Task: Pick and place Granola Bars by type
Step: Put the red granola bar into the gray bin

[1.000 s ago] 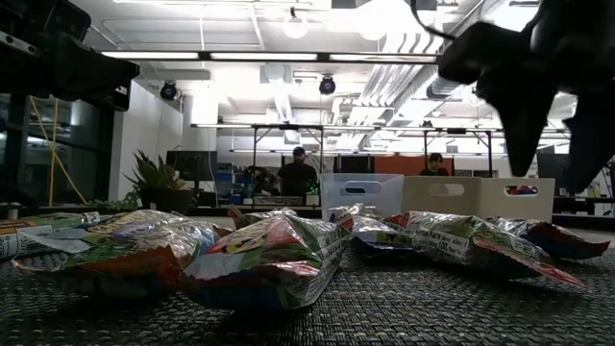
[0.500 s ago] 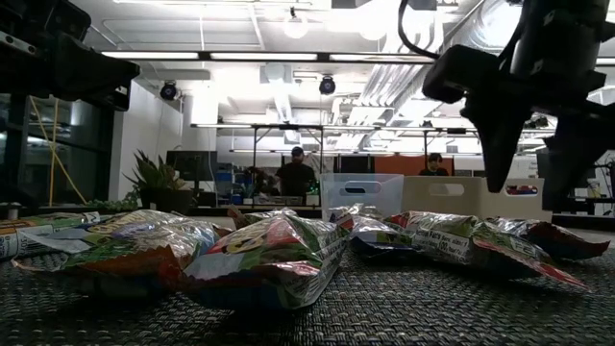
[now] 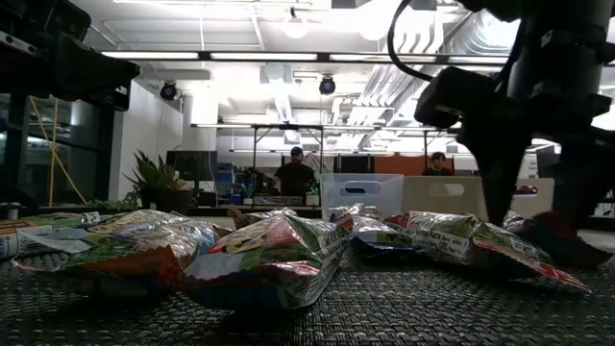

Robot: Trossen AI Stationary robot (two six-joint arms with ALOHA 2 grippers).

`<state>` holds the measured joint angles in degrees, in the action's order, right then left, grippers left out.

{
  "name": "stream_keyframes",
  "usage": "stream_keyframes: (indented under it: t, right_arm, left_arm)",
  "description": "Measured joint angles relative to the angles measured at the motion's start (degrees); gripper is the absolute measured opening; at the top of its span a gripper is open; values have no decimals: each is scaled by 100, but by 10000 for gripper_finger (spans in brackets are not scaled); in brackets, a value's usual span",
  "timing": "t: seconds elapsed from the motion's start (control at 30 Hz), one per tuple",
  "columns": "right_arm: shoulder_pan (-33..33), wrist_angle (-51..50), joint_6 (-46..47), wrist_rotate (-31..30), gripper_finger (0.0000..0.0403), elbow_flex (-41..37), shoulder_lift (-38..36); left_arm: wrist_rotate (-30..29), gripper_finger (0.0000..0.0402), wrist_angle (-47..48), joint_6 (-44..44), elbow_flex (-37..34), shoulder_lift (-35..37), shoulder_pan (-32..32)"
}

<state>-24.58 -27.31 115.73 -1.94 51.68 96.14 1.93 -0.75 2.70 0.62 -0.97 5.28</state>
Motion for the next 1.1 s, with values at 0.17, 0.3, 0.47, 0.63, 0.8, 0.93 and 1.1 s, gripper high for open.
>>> stream_keyframes:
  t: [0.17,0.3,0.47,0.63,0.8,0.93,1.1]
  right_arm:
    - [-102,-160,41,104,195,0,4]
    - [-162,-244,43,149,193,0,4]
    - [-183,-292,42,152,180,0,4]
    - [-183,-285,-3,152,156,0,4]
    - [-183,-285,-43,142,126,0,4]
    - [-183,-285,-69,137,103,0,4]
    - [-183,-282,-131,132,73,0,4]
  left_arm:
    - [1,1,-1,0,0,0,1]
    - [0,1,-2,0,0,0,0]
    - [2,1,0,0,0,0,0]
    - [1,1,0,0,1,0,0]
    - [0,1,0,0,0,-2,0]
    - [1,1,0,0,0,0,0]
    - [0,1,-2,0,2,0,0]
